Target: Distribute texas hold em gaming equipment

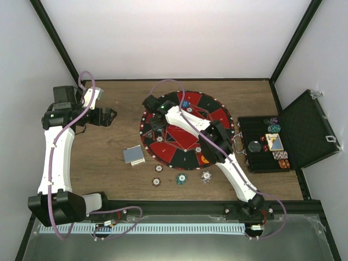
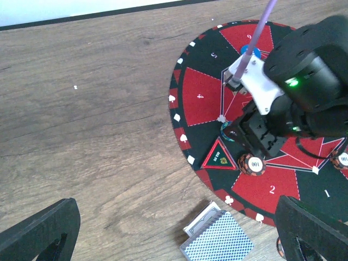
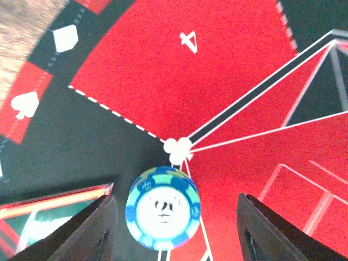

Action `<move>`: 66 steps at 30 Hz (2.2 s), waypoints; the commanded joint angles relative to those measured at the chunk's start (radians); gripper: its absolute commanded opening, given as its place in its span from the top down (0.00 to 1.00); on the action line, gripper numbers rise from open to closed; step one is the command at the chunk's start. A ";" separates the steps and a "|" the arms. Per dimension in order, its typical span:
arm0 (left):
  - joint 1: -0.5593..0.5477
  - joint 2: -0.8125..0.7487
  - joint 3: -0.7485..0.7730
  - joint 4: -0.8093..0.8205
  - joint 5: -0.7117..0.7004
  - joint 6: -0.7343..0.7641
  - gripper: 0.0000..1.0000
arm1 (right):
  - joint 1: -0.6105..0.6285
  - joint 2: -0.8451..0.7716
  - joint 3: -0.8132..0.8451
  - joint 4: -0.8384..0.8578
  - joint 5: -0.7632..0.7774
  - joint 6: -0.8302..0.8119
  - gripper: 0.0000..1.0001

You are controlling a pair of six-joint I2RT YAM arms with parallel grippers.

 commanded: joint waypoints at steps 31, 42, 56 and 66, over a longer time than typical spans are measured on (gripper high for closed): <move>0.005 -0.027 -0.009 0.021 0.038 -0.024 0.00 | 0.422 -0.888 -1.148 0.116 -0.099 0.435 0.11; 0.005 -0.031 -0.016 0.021 0.032 -0.018 0.00 | 0.421 -0.807 -1.180 0.157 -0.070 0.410 0.18; 0.005 -0.033 -0.022 0.021 0.036 -0.020 0.00 | 0.422 -0.775 -1.191 0.184 -0.063 0.398 0.36; 0.005 -0.035 -0.017 0.019 0.034 -0.021 0.00 | 0.421 -0.757 -1.180 0.185 -0.061 0.383 0.56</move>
